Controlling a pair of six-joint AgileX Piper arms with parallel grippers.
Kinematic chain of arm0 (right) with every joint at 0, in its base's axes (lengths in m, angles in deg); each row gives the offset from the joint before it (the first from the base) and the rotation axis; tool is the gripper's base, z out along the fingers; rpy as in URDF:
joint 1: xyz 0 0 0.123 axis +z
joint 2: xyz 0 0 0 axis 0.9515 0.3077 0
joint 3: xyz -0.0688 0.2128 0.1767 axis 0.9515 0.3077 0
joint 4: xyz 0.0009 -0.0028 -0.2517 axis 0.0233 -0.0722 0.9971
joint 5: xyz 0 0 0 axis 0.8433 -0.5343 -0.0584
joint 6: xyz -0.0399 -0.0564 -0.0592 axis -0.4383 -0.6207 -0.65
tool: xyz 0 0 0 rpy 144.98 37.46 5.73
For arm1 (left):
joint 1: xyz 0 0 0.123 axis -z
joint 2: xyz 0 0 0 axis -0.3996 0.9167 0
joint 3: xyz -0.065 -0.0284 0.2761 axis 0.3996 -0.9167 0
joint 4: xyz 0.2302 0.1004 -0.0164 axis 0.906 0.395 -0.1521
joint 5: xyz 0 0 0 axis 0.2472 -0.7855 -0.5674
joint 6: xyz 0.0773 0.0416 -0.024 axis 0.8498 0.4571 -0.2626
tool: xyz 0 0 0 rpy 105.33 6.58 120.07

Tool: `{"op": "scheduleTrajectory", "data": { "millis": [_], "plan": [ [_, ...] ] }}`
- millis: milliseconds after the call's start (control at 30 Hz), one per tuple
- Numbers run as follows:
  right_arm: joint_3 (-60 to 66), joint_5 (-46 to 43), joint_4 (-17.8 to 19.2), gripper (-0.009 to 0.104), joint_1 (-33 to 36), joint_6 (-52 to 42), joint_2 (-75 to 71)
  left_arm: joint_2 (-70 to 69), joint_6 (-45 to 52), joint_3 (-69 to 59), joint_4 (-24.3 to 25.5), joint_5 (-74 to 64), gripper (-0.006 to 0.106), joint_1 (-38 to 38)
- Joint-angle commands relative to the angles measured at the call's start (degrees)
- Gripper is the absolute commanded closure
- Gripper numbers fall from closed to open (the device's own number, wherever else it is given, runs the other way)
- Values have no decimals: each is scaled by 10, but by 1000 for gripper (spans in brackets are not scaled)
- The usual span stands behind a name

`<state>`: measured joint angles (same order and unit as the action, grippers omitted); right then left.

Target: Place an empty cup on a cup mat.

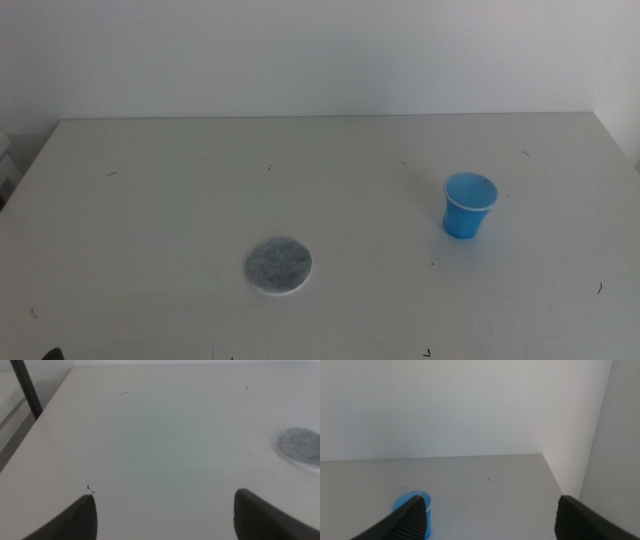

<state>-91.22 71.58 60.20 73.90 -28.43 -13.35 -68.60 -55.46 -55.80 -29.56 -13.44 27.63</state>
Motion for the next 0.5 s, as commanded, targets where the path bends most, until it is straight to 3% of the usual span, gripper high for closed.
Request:
{"op": "scheduleTrajectory", "data": {
  "millis": [0,233,467],
  "plan": [
    [-63,-39,13,29,-4,-6,50,-7,-2,3,1,38,-5,-1],
    [-172,-31,13,29,-2,-6,174,-7,-2,3,1,38,-5,-1],
    [-272,-4,12,29,56,-2,282,-7,-2,3,1,38,-5,-1]
  ]
}}
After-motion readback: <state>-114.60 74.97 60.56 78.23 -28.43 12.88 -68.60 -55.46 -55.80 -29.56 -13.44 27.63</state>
